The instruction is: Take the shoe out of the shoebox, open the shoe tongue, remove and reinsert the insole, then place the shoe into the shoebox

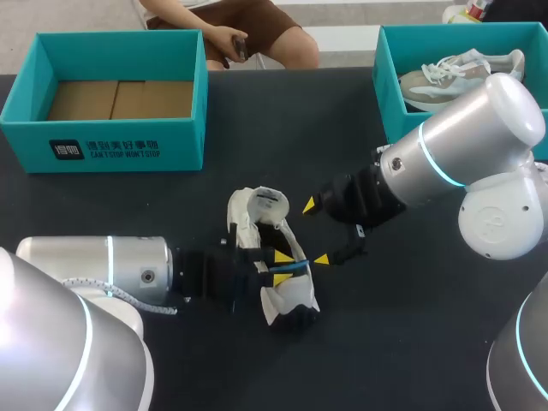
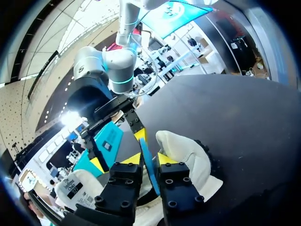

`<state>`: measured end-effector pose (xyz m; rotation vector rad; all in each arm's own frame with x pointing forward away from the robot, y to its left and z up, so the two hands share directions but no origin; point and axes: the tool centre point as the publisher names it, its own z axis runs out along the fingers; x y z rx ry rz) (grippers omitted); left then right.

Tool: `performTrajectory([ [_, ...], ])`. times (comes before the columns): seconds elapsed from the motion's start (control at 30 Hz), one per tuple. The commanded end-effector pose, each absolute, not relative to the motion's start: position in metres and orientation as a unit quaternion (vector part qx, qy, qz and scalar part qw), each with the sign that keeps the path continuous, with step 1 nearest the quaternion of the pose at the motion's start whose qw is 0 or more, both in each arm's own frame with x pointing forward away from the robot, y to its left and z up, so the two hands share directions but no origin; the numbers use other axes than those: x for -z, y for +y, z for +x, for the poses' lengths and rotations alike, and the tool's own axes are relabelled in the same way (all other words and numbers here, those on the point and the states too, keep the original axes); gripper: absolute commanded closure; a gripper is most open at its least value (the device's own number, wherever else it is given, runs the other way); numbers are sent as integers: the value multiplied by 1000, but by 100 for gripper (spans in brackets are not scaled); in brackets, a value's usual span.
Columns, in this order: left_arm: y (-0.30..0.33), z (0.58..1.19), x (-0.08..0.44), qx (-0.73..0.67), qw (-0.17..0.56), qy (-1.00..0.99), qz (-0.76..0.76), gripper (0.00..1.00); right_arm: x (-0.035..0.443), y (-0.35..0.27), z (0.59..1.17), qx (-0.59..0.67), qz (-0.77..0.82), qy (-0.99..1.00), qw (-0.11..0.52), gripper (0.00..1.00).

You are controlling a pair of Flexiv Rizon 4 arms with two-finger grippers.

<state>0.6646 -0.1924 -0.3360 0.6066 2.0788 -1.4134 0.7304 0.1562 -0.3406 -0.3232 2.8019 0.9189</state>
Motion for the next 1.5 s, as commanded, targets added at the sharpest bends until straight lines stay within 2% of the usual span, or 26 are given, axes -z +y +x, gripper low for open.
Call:
performTrajectory([
  [0.03,-195,665,342,523,272,776,226,100,341,157,730,-309,-109,941,88,0],
  [0.57,-182,671,350,504,270,791,219,100,341,157,730,-309,-109,941,88,0],
  [0.6,-181,671,348,507,272,789,217,87,341,157,730,-309,-109,941,88,0],
  [0.63,-181,670,345,509,273,787,216,61,341,157,730,-309,-109,941,88,0],
  [0.7,-181,669,341,513,278,783,216,50,341,157,730,-309,-109,941,88,0],
  [0.73,-181,668,338,515,279,781,217,28,341,157,730,-309,-109,941,88,0],
  [0.77,-181,668,336,518,280,779,217,20,341,157,730,-309,-109,941,88,0],
  [0.83,-181,668,333,521,281,776,216,18,341,157,730,-309,-109,941,88,0],
  [0.97,-182,668,326,529,283,771,215,2,341,157,730,-309,-109,941,88,0],
  [1.27,-178,668,315,541,286,762,211,0,341,157,730,-309,-109,941,88,0],
  [1.5,-180,669,321,539,285,765,208,6,341,157,730,-309,-109,941,88,0],
])
